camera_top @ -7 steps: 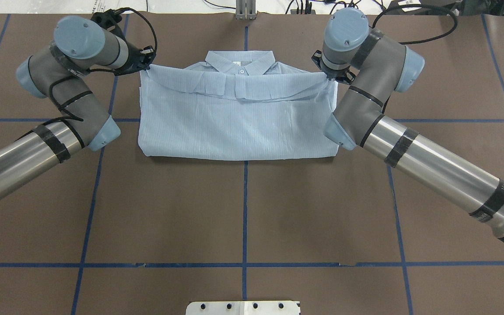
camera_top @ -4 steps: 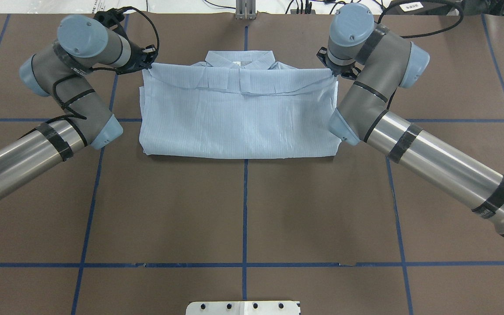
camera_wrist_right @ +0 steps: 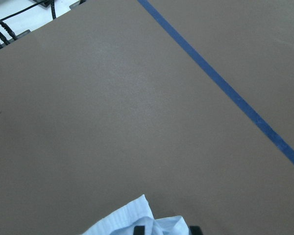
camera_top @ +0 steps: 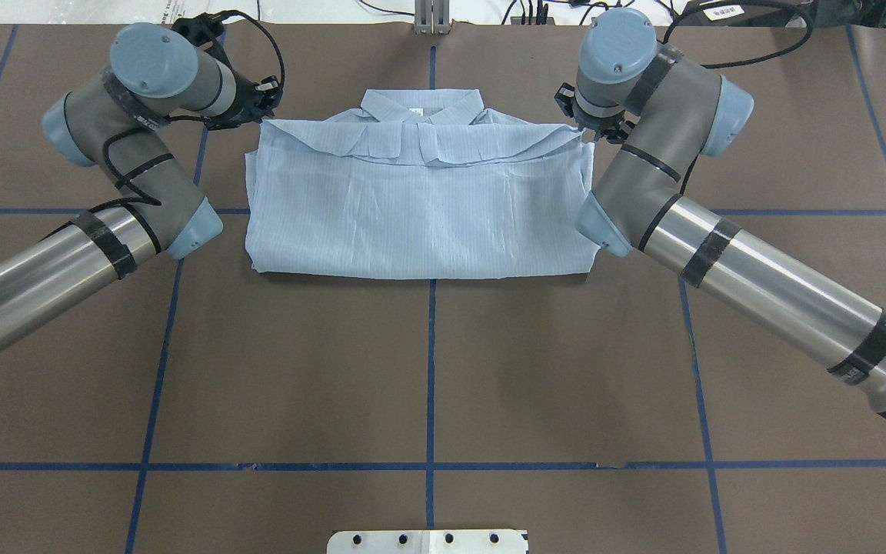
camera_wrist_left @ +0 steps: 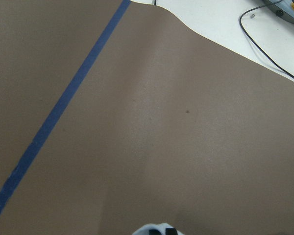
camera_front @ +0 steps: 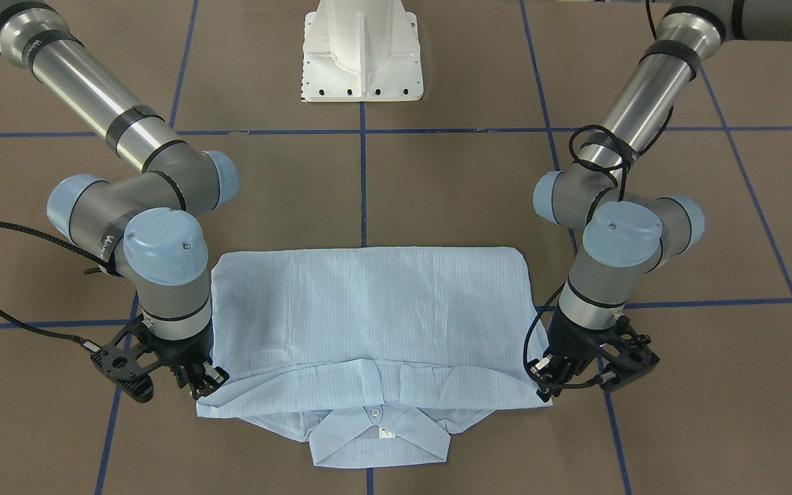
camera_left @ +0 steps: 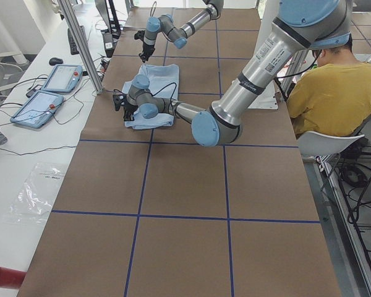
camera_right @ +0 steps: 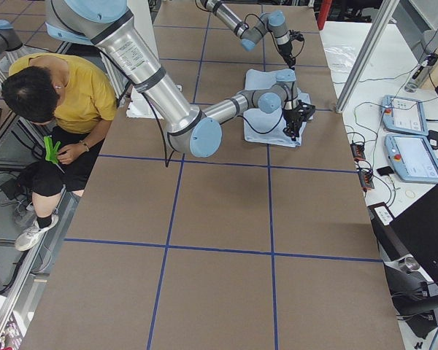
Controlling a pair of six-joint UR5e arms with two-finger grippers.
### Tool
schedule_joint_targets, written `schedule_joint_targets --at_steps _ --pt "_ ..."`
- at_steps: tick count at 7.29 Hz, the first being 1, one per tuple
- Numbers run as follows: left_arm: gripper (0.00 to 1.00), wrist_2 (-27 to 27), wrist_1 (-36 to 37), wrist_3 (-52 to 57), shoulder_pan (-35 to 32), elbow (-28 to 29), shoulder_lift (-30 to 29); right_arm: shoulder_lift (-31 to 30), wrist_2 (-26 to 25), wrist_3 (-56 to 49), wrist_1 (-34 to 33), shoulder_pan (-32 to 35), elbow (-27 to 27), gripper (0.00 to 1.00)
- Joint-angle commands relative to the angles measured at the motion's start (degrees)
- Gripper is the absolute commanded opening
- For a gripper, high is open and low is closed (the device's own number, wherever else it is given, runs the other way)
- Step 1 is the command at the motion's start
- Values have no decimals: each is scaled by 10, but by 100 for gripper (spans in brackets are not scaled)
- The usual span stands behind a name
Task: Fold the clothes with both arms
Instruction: 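Lower the hem onto the collar and open both grippers, then move the right gripper to the folded shirt's side edge and grasp it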
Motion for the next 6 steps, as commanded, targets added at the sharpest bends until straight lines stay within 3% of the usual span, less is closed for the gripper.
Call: schedule_joint_targets --at_steps 1,2,4,6 --pt "38 -1 -2 2 -3 -5 2 -6 4 7 23 -2 16 76" --pt "39 -3 -5 2 -7 -32 10 -44 3 20 24 -23 77 99" --pt "41 -4 -6 2 -9 -87 53 -153 4 72 26 -62 218 99" --pt "41 -1 -6 8 -9 -96 56 -218 3 153 28 -111 287 98"
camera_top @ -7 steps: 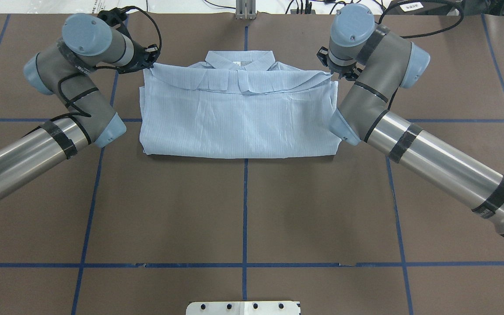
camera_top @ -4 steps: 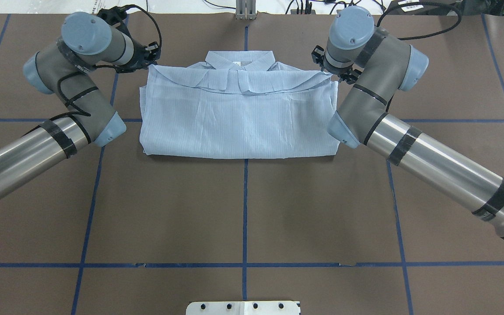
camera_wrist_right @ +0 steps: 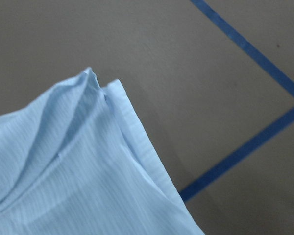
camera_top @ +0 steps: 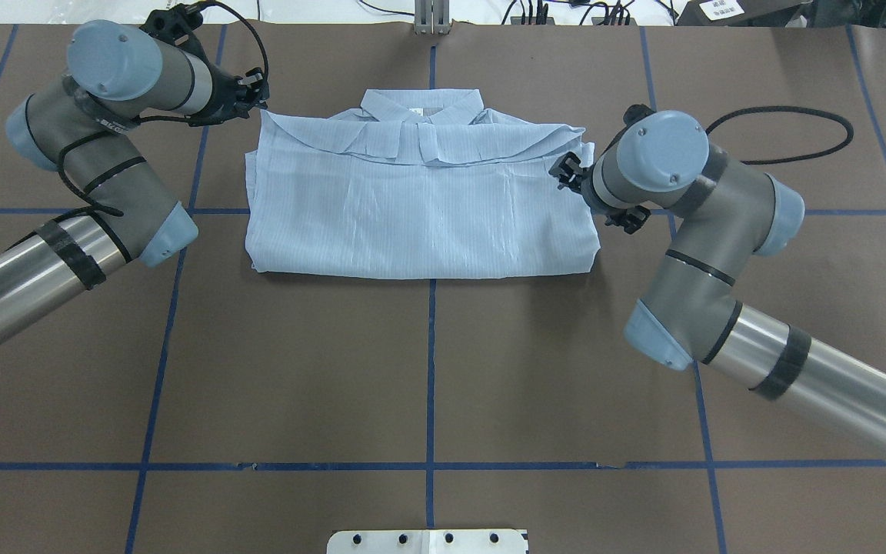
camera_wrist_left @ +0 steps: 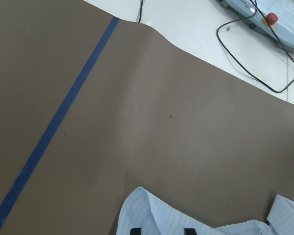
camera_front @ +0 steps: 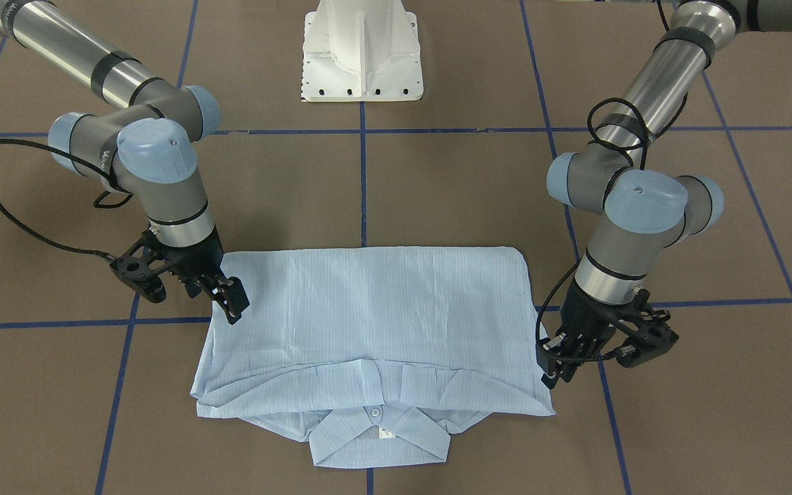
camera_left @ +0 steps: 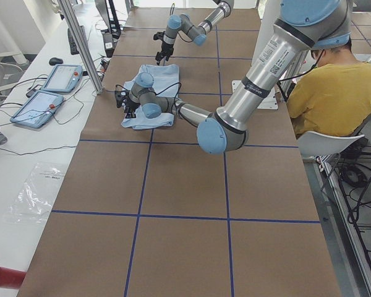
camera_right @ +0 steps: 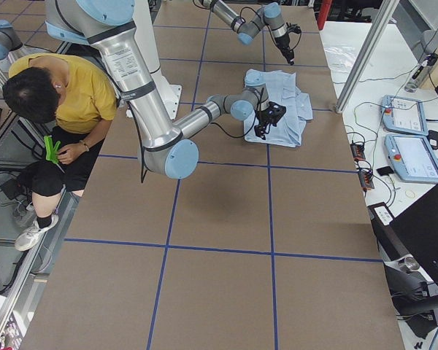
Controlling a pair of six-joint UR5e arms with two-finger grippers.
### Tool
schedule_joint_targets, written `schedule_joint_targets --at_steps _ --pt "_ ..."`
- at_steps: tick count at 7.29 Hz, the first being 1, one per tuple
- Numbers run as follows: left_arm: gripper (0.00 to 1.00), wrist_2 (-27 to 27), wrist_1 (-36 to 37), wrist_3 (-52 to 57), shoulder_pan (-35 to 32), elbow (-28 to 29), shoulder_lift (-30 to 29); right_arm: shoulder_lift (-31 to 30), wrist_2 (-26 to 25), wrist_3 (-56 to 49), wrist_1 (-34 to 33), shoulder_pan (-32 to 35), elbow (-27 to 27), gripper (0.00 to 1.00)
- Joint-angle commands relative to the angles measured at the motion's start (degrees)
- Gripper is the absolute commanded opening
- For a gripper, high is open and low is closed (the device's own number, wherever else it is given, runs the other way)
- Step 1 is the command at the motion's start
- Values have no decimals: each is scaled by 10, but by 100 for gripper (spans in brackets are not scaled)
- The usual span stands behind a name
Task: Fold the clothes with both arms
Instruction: 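Move the right gripper to the folded shirt's side edge and grasp it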
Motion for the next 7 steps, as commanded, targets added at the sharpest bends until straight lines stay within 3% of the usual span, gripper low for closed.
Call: schedule_joint_targets --at_steps 1,5,7 --pt "41 3 0 5 -1 -8 4 -75 0 48 2 -36 76 96" --pt "40 13 -2 31 -12 -27 31 -43 -1 65 1 -44 50 82" --pt "40 17 -2 32 -12 -34 34 -37 0 63 6 -44 26 65"
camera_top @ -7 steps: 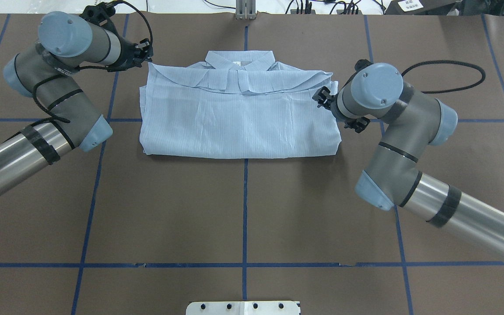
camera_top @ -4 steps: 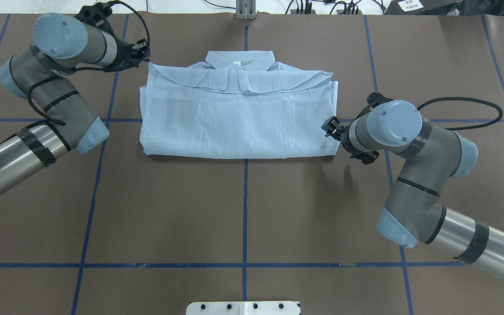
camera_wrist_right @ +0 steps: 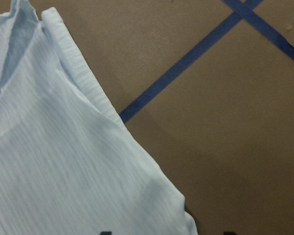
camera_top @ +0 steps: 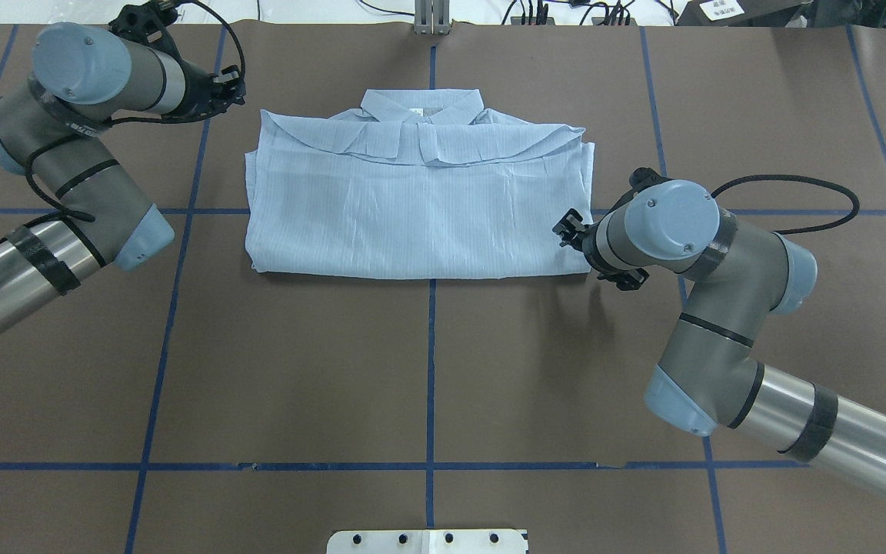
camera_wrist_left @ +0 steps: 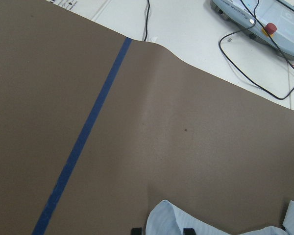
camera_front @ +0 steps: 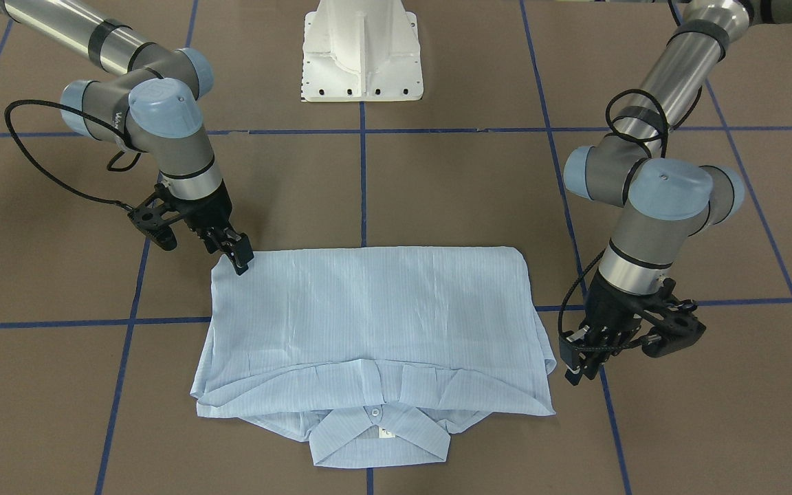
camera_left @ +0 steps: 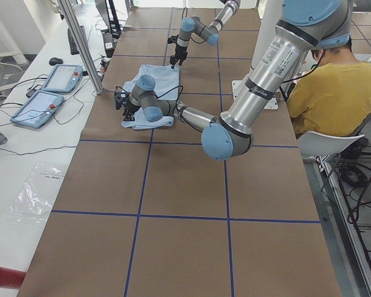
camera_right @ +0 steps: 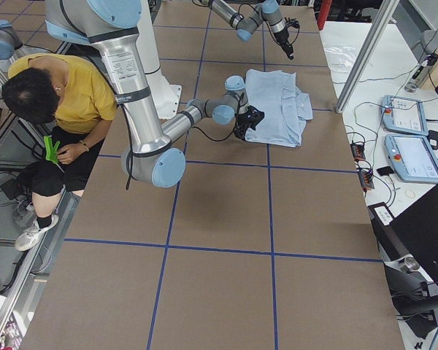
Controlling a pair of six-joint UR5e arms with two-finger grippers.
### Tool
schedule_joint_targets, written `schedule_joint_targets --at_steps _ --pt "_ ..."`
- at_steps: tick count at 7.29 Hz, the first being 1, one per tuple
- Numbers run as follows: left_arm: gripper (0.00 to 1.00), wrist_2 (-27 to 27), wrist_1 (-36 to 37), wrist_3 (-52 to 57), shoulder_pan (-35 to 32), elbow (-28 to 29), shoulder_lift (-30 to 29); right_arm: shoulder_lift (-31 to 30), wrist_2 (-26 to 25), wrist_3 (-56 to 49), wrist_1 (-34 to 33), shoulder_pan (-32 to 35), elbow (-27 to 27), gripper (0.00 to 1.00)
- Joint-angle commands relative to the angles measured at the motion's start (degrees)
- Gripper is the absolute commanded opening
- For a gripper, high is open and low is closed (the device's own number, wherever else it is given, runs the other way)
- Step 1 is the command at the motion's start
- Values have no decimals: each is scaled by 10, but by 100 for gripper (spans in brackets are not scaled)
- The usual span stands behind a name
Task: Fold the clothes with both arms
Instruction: 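Move the right gripper to the folded shirt's side edge and grasp it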
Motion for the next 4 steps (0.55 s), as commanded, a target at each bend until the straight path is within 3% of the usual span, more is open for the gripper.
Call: schedule_joint_targets --at_steps 1,2,4 --pt "40 2 0 1 0 -4 6 3 1 2 28 2 -19 11" --pt "40 3 0 1 0 -4 6 0 7 -1 40 6 -19 0" --pt "40 13 0 1 0 -4 8 -4 74 -5 42 31 -16 0"
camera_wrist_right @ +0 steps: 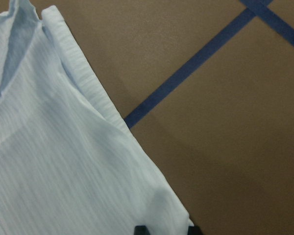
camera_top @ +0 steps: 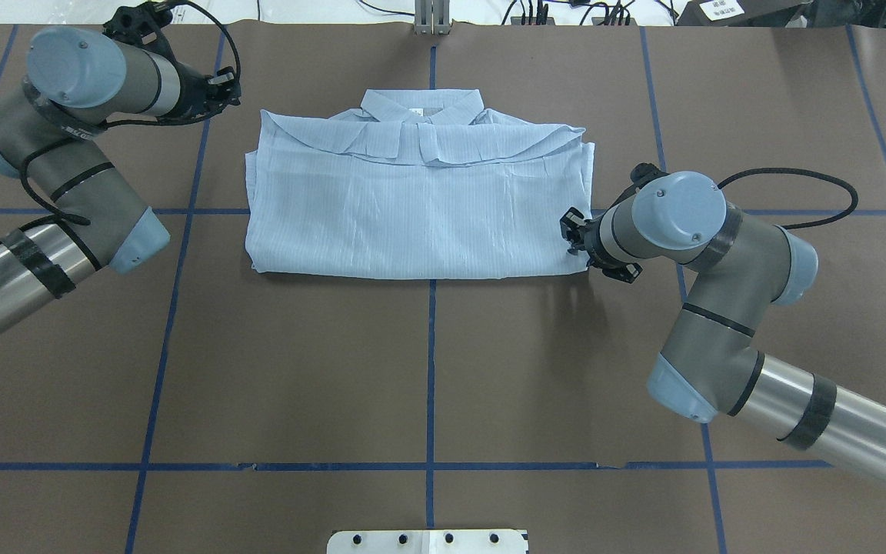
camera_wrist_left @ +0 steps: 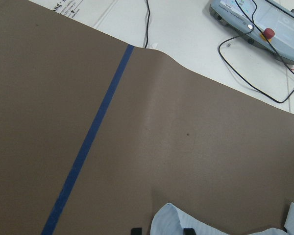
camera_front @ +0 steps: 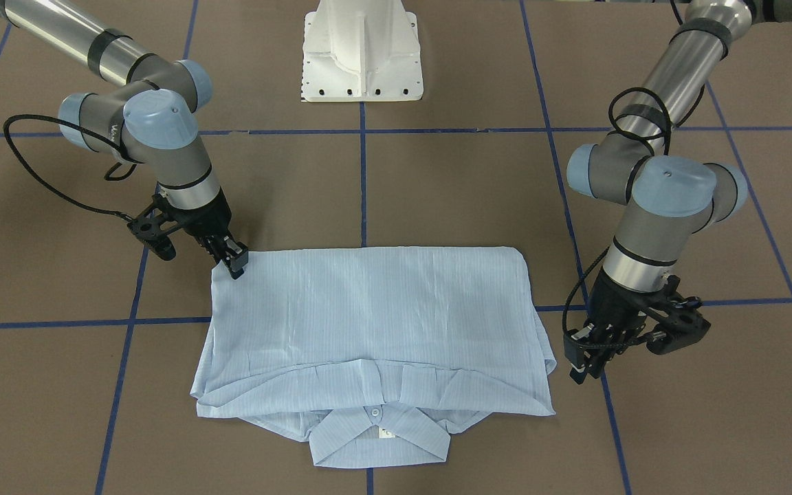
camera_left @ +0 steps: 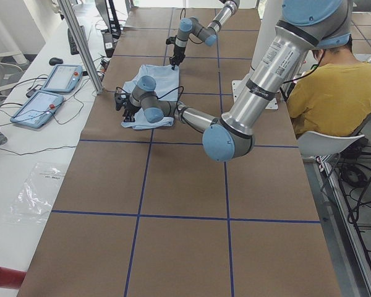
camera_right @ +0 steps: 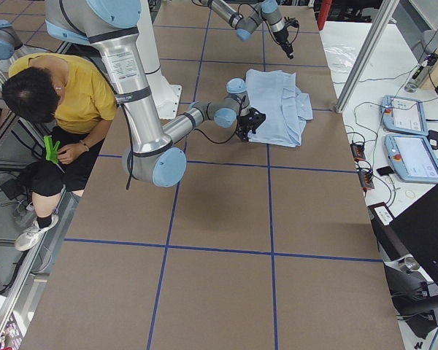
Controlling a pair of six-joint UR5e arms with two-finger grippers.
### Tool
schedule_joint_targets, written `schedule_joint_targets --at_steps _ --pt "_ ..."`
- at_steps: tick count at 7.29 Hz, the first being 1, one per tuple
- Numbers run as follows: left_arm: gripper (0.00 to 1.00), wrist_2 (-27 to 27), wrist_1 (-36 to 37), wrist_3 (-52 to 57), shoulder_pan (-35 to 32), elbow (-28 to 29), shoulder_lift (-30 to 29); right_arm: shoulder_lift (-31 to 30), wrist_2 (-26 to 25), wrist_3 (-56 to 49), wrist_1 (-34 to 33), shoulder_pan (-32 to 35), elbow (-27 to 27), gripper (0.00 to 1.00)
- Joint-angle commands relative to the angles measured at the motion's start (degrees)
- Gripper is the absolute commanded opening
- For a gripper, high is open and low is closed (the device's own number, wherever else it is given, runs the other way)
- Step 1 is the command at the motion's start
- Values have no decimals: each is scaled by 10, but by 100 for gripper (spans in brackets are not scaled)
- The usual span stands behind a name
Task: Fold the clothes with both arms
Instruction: 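Move the right gripper to the folded shirt's side edge and grasp it, then drag the folded shirt with the right gripper toward the robot, rotating it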
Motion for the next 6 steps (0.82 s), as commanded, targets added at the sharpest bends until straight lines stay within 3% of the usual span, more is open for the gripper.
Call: schedule_joint_targets --at_steps 1,2,4,6 --pt "40 7 0 0 0 1 2 -7 41 -2 4 15 11 0" --pt "39 7 1 0 1 0 1 -28 42 0 -3 14 62 0" --pt "39 7 0 0 1 0 1 -131 57 4 -5 -6 185 0" --pt "39 2 3 -2 0 -32 5 -210 101 4 -12 -57 269 0"
